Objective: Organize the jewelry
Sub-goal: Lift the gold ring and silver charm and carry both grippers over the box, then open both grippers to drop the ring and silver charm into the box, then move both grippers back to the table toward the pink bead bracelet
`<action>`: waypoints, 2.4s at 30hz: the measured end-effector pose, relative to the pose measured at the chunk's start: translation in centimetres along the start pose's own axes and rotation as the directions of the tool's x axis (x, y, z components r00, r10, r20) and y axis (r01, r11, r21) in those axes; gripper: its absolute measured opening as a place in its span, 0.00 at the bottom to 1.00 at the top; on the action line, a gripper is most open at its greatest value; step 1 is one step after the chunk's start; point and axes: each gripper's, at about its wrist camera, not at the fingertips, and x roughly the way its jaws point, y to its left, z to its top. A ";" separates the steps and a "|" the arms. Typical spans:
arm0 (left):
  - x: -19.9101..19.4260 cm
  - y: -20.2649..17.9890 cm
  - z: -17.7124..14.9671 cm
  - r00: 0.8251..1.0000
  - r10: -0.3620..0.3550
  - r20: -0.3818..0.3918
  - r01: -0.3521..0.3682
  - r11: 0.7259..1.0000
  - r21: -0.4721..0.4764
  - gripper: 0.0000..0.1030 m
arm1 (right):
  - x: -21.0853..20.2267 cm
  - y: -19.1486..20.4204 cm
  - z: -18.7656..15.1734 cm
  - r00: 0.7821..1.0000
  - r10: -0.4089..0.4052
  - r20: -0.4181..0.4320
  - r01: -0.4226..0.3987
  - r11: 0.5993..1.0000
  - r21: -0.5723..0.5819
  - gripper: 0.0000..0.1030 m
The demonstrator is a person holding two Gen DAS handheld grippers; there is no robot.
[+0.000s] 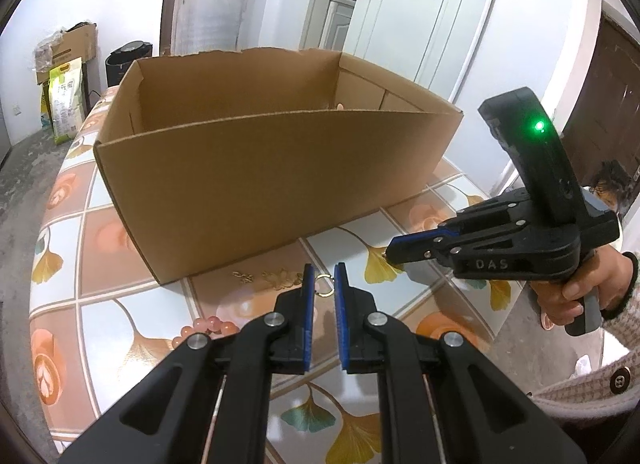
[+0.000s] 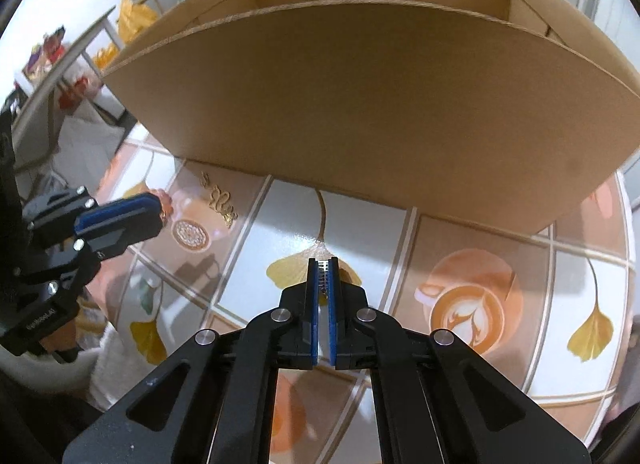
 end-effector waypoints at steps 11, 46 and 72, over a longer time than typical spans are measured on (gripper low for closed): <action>-3.2 -1.2 2.2 0.998 -0.027 0.051 0.026 1.000 0.018 0.09 | -5.9 -0.4 -1.5 0.987 0.061 0.150 -0.074 0.994 0.084 0.02; 13.5 2.6 19.7 0.938 -0.088 -0.336 0.023 0.981 -0.191 0.15 | -5.8 -8.0 11.9 0.979 0.003 0.206 -0.018 0.997 0.073 0.14; -6.5 4.4 5.3 0.984 0.176 -0.011 -0.174 0.957 -0.233 0.61 | -11.0 1.1 -0.4 0.943 0.109 0.314 -0.120 0.993 0.013 0.30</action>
